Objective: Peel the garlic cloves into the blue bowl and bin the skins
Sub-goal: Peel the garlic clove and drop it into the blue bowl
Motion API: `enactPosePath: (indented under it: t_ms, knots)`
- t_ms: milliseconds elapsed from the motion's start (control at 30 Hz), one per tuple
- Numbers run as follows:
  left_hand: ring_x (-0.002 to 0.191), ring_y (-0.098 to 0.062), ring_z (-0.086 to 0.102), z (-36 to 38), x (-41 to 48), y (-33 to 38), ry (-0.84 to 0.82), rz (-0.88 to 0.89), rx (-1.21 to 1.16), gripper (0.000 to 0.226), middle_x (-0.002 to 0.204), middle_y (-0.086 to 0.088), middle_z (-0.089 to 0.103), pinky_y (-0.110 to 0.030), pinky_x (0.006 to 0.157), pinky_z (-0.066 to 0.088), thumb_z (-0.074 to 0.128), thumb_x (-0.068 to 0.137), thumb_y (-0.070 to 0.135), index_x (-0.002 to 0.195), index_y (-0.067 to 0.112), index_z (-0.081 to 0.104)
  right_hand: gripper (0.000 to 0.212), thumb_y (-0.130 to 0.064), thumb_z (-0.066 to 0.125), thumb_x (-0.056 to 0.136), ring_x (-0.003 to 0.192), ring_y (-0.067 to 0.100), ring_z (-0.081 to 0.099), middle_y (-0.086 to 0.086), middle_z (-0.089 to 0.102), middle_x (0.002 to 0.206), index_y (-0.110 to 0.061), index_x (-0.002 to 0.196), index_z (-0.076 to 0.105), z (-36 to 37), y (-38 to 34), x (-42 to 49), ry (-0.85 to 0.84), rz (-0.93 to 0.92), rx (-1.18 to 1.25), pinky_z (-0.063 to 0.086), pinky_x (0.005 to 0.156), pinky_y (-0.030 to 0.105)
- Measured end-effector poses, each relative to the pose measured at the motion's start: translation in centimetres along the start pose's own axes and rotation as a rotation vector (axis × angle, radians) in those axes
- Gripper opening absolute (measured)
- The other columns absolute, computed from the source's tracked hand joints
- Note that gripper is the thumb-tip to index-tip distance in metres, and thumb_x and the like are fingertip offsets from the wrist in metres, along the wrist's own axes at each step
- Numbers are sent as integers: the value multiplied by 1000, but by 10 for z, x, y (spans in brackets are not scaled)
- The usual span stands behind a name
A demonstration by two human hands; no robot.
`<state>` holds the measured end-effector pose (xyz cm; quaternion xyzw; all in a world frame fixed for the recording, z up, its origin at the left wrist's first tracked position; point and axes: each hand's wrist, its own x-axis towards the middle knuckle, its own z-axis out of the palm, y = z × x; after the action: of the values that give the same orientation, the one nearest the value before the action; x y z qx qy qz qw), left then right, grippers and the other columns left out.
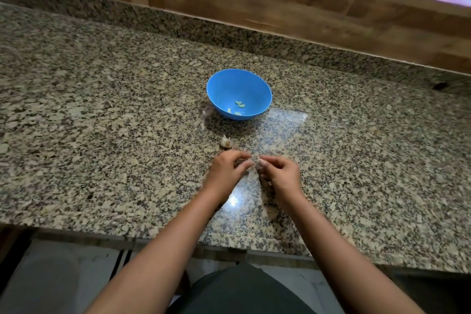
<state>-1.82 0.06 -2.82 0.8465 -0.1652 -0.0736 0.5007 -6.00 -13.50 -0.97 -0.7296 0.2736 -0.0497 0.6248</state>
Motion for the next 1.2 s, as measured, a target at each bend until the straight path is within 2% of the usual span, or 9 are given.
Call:
enactPosePath:
  t_ms: [67,200,300,400,533,667,833,1033,1200]
  knots:
    - [75,-1,61,0,0,15,-15,-112,-264,11,84,7,66,-7,65,47,69,84,19,94,14,68,13,-2,65,84,72,15,64,11,71,86,-1,96,69,-1,-1,-4,15,80,182,54,67,21]
    - [62,2,61,5,2,28,-23,-200,-529,9,74,1,66,-10,57,47,72,80,9,86,6,66,15,4,63,82,73,18,63,13,69,85,4,96,67,-1,-8,-11,-8,110,391,54,66,20]
    - [57,3,57,5,6,29,-32,-199,-551,7,74,0,64,-12,55,45,70,82,8,87,6,65,10,7,58,84,71,19,62,15,68,83,6,91,66,-6,-14,-15,-59,129,549,55,67,21]
    - [62,1,59,1,10,29,-86,-172,-564,4,76,-1,63,-15,62,48,66,85,6,87,7,63,11,6,59,82,69,18,65,14,70,81,7,91,66,-13,-19,-15,-161,154,641,56,68,23]
    - [68,-9,56,-4,12,32,-164,-163,-556,5,75,-1,61,-22,67,49,66,85,8,85,7,61,20,2,65,68,66,17,65,12,70,77,5,88,68,-22,-25,-13,-243,214,626,57,64,23]
    - [70,-12,54,-7,12,38,-199,-140,-570,7,73,-1,58,-26,69,48,63,88,9,83,10,59,21,2,65,65,66,17,65,12,70,76,4,86,68,-23,-30,-12,-236,229,625,56,63,23]
    - [78,-20,51,-9,10,42,-271,-100,-489,5,81,-10,55,-35,75,46,60,90,11,86,9,58,15,8,56,82,69,18,63,12,68,78,3,91,66,-19,-31,-12,-198,299,705,56,63,22]
    - [72,-17,47,-11,2,35,-349,-110,-437,9,78,-5,52,-30,70,44,61,89,10,82,11,55,17,6,52,87,73,18,60,14,64,83,4,101,62,-19,-27,-12,-138,338,787,56,62,21]
    - [71,-14,56,-7,-1,28,-243,-183,-431,11,77,-2,60,-24,70,50,60,88,2,85,13,61,14,5,50,91,73,20,60,17,62,84,6,100,61,-25,-24,-11,-133,298,711,57,62,21]
